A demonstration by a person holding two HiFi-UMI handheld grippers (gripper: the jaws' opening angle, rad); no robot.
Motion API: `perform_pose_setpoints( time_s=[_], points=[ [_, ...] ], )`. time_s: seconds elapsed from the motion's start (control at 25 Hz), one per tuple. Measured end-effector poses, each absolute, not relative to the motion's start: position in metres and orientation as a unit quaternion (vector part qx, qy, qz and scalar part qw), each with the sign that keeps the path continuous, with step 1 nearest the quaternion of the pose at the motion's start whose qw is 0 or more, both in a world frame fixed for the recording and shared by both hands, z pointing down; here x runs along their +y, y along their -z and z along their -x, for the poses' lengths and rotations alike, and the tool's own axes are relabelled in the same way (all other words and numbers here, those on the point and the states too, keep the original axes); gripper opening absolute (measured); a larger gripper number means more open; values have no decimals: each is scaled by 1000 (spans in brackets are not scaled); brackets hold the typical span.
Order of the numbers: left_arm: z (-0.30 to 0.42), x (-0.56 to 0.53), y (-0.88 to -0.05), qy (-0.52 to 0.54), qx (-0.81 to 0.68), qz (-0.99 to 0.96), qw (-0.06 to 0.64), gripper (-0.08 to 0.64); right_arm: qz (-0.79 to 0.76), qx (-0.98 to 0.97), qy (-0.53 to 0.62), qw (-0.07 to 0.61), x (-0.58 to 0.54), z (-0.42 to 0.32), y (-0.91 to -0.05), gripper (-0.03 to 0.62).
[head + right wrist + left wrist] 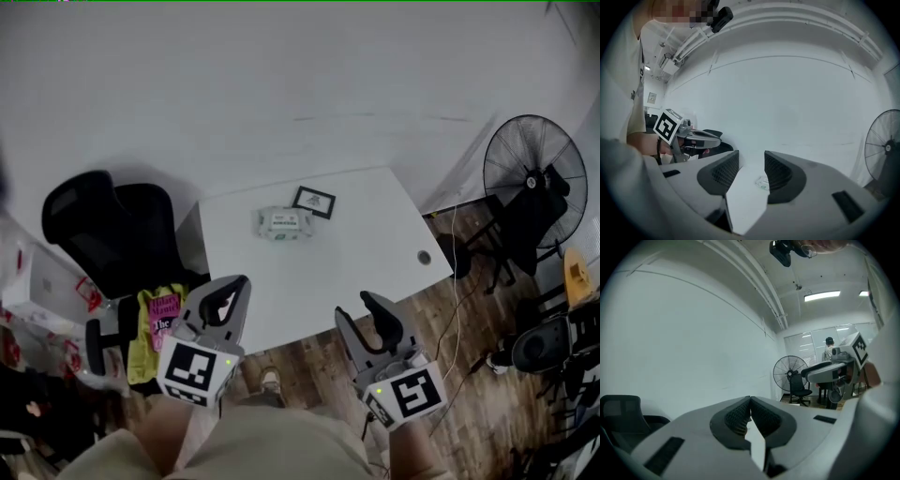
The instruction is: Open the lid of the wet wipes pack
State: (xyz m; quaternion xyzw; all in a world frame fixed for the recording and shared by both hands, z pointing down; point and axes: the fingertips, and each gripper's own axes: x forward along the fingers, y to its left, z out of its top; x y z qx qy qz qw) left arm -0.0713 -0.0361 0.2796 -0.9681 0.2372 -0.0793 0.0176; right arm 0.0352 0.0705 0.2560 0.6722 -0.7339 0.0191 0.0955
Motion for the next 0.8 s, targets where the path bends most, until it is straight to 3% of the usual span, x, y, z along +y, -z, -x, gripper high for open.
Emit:
perform_pose_setpoints(
  time_s=[0.8],
  points=[
    [19, -130, -335, 141, 285, 948, -24, 21, -606, -769, -91, 182, -58, -96, -331, 175]
  ],
)
